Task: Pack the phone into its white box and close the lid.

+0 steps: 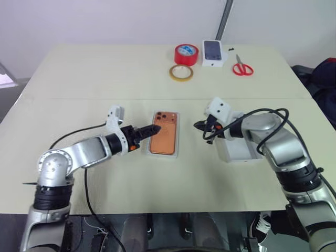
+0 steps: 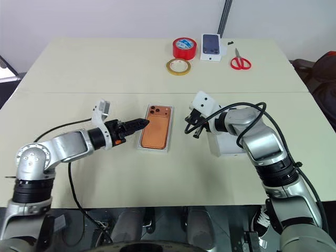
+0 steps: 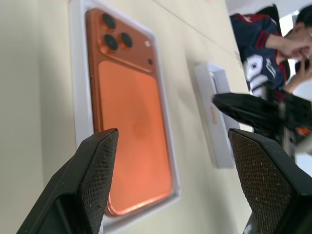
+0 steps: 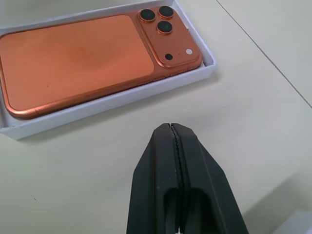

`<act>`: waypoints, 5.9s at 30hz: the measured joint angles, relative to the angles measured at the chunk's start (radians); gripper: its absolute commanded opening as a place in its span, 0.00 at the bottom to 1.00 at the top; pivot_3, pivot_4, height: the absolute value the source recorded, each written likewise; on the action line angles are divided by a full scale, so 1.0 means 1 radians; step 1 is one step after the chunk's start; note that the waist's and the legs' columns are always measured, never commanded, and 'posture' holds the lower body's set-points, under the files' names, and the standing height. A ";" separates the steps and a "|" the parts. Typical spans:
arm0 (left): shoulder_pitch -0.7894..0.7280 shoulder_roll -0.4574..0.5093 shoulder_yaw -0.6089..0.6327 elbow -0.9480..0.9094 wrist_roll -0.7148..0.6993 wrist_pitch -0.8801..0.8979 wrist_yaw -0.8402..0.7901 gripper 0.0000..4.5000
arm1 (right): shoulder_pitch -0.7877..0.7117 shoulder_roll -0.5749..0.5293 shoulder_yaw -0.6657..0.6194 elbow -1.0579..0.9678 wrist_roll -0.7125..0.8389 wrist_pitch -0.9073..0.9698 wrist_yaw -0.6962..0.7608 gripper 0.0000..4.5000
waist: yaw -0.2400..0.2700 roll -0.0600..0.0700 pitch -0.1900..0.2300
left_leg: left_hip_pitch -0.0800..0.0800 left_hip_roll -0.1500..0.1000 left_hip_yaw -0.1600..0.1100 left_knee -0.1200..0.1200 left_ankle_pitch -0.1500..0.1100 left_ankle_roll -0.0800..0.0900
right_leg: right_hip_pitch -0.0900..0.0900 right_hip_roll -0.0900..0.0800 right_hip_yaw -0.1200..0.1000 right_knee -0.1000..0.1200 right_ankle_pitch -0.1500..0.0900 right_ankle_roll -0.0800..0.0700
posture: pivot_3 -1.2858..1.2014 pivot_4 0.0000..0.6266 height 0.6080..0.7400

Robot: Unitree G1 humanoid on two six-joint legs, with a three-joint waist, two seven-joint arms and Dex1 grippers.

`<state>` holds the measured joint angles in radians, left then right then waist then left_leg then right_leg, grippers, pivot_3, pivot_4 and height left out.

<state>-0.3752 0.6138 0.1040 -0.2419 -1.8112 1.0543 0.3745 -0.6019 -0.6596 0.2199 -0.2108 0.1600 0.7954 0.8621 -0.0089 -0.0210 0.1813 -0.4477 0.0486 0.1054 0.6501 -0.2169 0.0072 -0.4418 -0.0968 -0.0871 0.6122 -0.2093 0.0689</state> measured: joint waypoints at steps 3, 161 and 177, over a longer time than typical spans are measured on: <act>0.012 0.054 0.005 -0.013 0.043 0.000 -0.034 0.64 | -0.006 0.000 0.010 0.000 -0.003 0.000 -0.001 0.00 | 0.001 0.001 0.000 | 0.000 0.000 0.000 0.000 0.000 -0.001 | 0.000 0.000 0.000 0.000 0.000 0.000 | 0.52 0.24 0.93; 0.002 -0.193 -0.214 0.018 1.407 -0.491 -1.090 0.00 | 0.075 0.722 -0.487 -0.044 1.802 0.144 -1.979 0.02 | 0.012 0.008 -0.002 | -0.010 0.003 -0.001 0.016 -0.004 0.009 | -0.002 0.003 0.000 0.007 0.002 0.007 | 0.52 0.24 0.93; -0.023 -0.226 -0.216 0.065 1.435 -0.501 -1.065 0.00 | 0.213 0.740 -0.420 -0.185 1.811 0.104 -2.059 0.02 | -0.001 0.009 -0.003 | -0.010 0.002 -0.002 0.015 -0.004 0.009 | -0.001 0.002 0.000 0.006 0.000 0.005 | 0.52 0.24 0.93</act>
<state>-0.3984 0.3879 -0.1122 -0.1773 -0.3766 0.5534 -0.6902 -0.3894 0.0804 -0.2002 -0.3958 1.9712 0.8998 -1.1971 -0.0096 -0.0120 0.1782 -0.4575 0.0508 0.1037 0.6652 -0.2213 0.0158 -0.4427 -0.0945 -0.0872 0.6181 -0.2093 0.0736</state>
